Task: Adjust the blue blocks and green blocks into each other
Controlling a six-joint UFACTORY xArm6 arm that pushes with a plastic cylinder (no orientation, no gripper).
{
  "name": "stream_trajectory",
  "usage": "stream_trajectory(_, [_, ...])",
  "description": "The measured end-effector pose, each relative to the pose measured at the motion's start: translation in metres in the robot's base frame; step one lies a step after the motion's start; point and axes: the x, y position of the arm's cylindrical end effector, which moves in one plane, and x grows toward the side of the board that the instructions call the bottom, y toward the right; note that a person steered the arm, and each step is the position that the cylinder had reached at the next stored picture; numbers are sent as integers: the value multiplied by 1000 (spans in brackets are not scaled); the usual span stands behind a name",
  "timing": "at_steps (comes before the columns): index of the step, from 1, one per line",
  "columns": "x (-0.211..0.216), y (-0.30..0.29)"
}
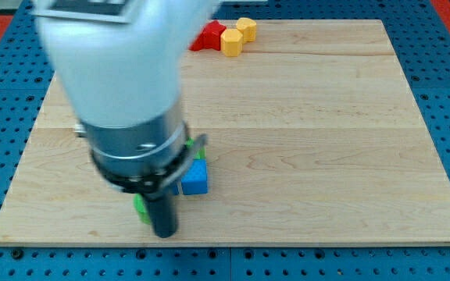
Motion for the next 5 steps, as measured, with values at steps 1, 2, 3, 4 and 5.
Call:
stream_trajectory(1, [5, 21])
stream_trajectory(2, [13, -23])
stream_trajectory(3, [-17, -15])
stream_trajectory(4, [-47, 41])
stream_trajectory(5, [-11, 32])
